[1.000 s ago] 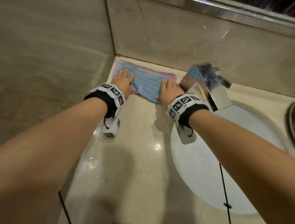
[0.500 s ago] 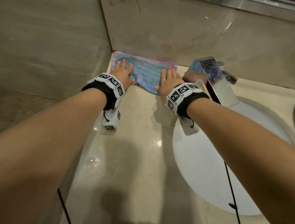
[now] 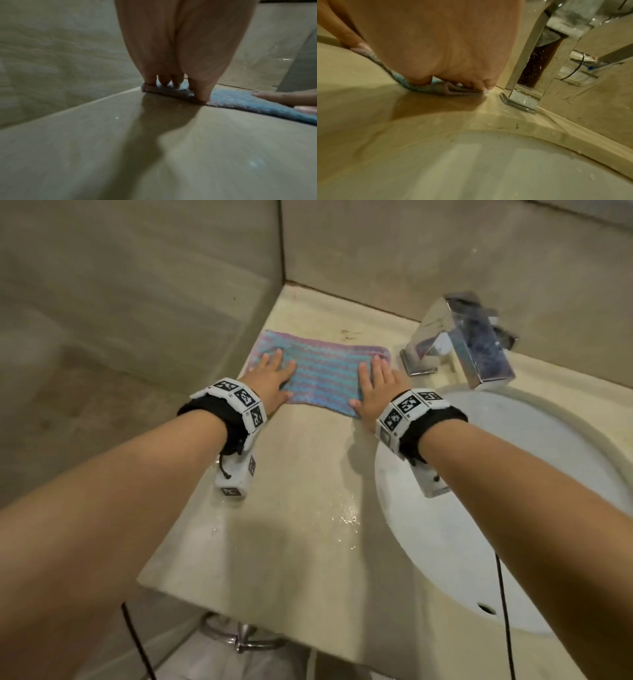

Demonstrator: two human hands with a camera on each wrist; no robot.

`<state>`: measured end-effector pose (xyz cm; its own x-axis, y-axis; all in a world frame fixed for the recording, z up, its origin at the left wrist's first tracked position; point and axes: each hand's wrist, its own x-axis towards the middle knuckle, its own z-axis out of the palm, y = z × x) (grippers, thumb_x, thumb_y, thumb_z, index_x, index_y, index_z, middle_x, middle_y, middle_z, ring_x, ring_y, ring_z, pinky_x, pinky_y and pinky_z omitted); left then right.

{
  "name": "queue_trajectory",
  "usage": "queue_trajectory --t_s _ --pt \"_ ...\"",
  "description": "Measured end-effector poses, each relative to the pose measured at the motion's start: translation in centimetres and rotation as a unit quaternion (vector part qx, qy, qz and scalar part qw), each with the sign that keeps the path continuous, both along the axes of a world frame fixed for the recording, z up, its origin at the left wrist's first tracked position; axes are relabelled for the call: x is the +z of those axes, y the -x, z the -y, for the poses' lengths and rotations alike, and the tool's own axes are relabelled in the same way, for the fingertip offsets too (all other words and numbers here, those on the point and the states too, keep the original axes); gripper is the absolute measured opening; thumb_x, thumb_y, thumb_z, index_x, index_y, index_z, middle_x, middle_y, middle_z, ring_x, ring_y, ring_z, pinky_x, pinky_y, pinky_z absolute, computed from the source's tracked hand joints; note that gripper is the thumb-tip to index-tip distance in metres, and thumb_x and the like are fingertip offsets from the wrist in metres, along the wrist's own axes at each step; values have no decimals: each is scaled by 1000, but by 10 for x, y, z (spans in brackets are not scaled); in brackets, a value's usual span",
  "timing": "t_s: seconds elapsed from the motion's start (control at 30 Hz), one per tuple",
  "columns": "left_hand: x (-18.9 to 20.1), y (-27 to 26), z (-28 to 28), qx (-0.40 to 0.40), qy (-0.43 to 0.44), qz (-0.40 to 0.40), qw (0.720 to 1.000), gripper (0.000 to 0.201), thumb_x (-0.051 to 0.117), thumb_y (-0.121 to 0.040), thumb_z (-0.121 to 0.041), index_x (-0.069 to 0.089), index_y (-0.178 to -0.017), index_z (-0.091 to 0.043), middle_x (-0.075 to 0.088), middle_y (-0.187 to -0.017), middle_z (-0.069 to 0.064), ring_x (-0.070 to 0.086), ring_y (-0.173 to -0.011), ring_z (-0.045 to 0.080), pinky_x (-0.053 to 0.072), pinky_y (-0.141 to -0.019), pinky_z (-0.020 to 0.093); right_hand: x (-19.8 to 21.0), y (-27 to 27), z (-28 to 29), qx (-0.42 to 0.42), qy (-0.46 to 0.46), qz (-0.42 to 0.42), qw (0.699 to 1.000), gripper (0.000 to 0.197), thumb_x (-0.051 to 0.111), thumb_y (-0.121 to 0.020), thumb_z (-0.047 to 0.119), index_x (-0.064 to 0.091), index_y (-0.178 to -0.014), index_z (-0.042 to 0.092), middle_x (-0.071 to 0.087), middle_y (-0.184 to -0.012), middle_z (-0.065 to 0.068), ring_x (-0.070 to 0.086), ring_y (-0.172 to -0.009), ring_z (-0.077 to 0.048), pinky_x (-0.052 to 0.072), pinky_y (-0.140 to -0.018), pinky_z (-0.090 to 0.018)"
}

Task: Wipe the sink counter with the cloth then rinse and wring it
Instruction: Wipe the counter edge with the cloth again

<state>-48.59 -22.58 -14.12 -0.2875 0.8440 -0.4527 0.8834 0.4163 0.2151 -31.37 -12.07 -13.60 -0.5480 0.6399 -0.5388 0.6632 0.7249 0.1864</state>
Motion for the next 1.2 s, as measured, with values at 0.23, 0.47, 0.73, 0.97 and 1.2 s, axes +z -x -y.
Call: queue_trajectory --t_s 0.23,0.47,0.73,0.97,1.2 --pt "2 -36 88 68 -14 14 997 63 43 -98 -25 10 -151 -18 -6 -159 10 -2 -147 30 10 -120 44 -4 -32 64 66 5 -14 998 71 19 -99 48 -12 -149 9 -16 -157 -18 -9 -147 -30 4 -120 -41" --pt "-2 -68 175 147 -34 24 988 63 46 -96 -23 13 -150 -17 -3 -159 10 -1 -148 29 7 -120 37 -6 -50 129 138 0 -26 990 70 19 -99 49 -10 -150 10 -14 -158 -16 -8 -148 -29 4 -119 -45" --pt "-4 -95 246 200 -33 28 979 64 46 -97 -25 12 -150 -17 -3 -159 9 -2 -148 27 9 -120 40 -6 -67 181 190 16 -29 981 70 17 -98 50 -12 -149 12 -16 -158 -14 -10 -148 -27 4 -119 -47" --pt "-2 -115 265 211 -38 32 976 62 47 -96 -23 15 -149 -18 -3 -159 9 -2 -148 27 9 -120 42 -6 -85 202 191 27 -24 981 69 15 -98 50 -15 -149 14 -20 -157 -12 -14 -147 -25 0 -120 -49" --pt "-2 -137 277 179 -18 15 984 60 44 -97 -26 14 -150 -21 -5 -160 7 -4 -148 26 7 -119 45 -3 -116 219 177 36 -21 983 68 12 -98 51 -17 -149 16 -22 -157 -10 -15 -147 -24 -1 -119 -50"
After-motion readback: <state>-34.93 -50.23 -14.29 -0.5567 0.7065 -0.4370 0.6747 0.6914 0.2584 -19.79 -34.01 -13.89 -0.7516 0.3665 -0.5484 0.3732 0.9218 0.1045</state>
